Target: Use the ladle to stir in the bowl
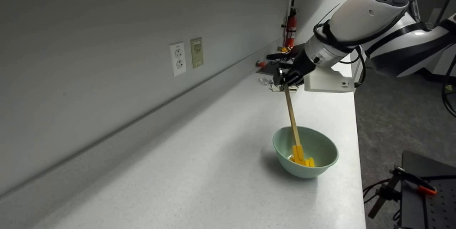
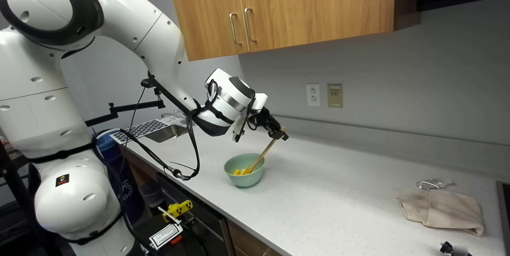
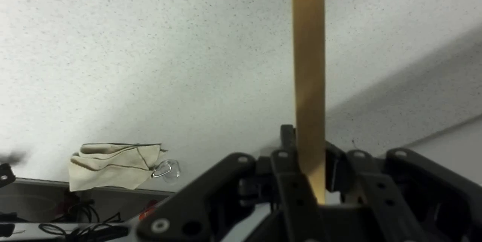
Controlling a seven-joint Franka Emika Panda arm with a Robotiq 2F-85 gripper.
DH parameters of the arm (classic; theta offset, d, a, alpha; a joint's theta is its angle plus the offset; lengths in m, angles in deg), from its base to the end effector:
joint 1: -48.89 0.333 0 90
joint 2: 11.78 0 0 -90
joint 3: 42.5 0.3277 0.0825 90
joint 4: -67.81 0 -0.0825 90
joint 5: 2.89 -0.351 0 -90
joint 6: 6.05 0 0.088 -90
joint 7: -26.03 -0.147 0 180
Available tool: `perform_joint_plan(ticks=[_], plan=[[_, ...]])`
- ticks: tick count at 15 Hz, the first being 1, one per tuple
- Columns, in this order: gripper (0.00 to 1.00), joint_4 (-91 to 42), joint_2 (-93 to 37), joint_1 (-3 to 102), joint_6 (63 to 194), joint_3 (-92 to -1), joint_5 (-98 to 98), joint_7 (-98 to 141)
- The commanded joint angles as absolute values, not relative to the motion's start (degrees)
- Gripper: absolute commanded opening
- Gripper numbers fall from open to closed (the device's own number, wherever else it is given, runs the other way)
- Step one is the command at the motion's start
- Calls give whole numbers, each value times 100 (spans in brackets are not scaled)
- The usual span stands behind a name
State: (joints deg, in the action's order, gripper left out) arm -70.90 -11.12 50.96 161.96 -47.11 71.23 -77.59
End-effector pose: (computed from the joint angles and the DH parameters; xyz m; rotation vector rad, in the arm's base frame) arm 0.4962 0.0315 0.3454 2.7790 -0.9149 1.0649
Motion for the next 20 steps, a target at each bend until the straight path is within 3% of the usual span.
perform_joint_plan(ticks=[1,10,20], plan=[[2,-7012,-906,5114,15839,-4684,7420,-7964],[2,-6842,-702,5128,15621,-4571,8798,-8853],[2,-7039,-965,5085,16411,-4661,7903,-8410]])
